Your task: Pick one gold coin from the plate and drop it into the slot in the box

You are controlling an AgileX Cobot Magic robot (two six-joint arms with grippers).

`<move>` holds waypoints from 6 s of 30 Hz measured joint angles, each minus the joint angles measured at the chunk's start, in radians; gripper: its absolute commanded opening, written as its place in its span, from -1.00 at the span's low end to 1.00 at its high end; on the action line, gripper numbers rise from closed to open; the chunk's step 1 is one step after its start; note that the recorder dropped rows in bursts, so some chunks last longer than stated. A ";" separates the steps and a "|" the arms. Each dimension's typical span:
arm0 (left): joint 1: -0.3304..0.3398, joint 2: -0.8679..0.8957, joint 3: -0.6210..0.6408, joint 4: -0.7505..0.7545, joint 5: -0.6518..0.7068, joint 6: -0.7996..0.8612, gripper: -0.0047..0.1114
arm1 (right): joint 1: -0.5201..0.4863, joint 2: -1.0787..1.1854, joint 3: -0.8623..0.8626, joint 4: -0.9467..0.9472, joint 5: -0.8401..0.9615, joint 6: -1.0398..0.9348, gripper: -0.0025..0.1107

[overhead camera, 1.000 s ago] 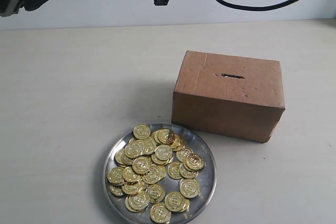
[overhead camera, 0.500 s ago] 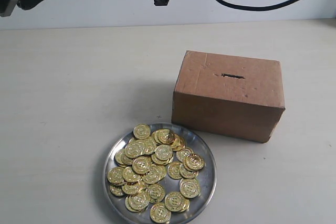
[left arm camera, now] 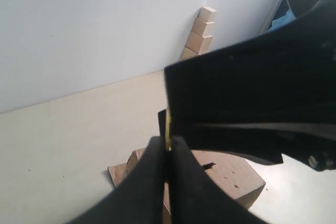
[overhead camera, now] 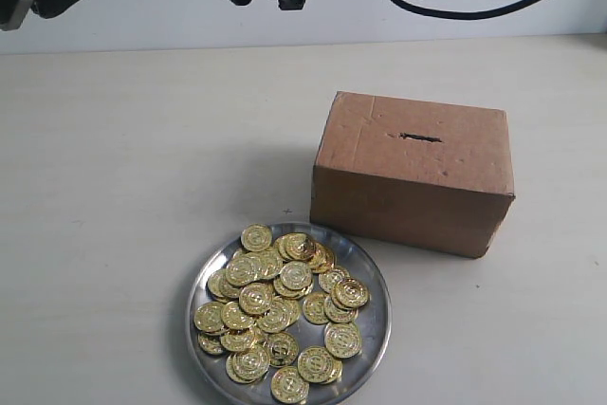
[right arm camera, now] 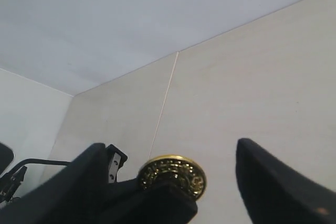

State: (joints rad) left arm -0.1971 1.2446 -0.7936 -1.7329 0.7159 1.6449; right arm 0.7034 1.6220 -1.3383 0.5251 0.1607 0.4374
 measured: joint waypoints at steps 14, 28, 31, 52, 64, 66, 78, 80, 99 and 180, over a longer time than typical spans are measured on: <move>0.000 0.008 -0.002 0.000 -0.022 0.055 -0.92 | -0.024 -0.111 0.000 -0.212 -0.100 -0.375 -0.27; -0.022 0.320 -0.424 0.603 0.243 -0.299 -0.92 | -0.098 -0.454 0.000 -0.588 0.693 -0.404 -0.96; -0.080 0.408 -0.569 0.751 0.256 -0.311 -0.92 | -0.098 -0.508 0.000 -0.603 0.788 -0.404 -0.96; -0.431 0.869 -1.162 1.057 0.278 -0.355 -0.92 | -0.098 -0.820 0.000 -0.854 1.058 -0.127 -0.96; -0.504 0.978 -1.179 1.121 0.298 -0.271 -0.92 | -0.098 -0.874 0.000 -0.787 1.061 -0.137 -0.96; -0.506 0.996 -1.179 1.121 0.296 -0.233 -0.92 | -0.098 -0.874 0.000 -0.770 1.063 -0.138 -0.96; -0.510 1.041 -1.179 1.086 0.205 -0.181 -0.92 | -0.098 -0.874 0.000 -0.718 1.063 -0.175 -0.96; -0.510 1.050 -1.179 1.083 0.212 -0.175 -0.92 | -0.098 -0.874 0.000 -0.716 1.064 -0.179 -0.96; -0.510 1.065 -1.179 1.078 0.215 -0.161 -0.83 | -0.098 -0.874 0.000 -0.714 1.064 -0.185 -0.96; 0.243 -0.868 -0.420 1.186 0.407 -0.808 -0.92 | -0.723 -1.619 0.760 -0.876 0.313 -0.307 -0.96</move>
State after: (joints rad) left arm 0.0457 0.3768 -1.2139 -0.5473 1.1231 0.8370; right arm -0.0195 0.0034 -0.5786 -0.3508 0.4738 0.1303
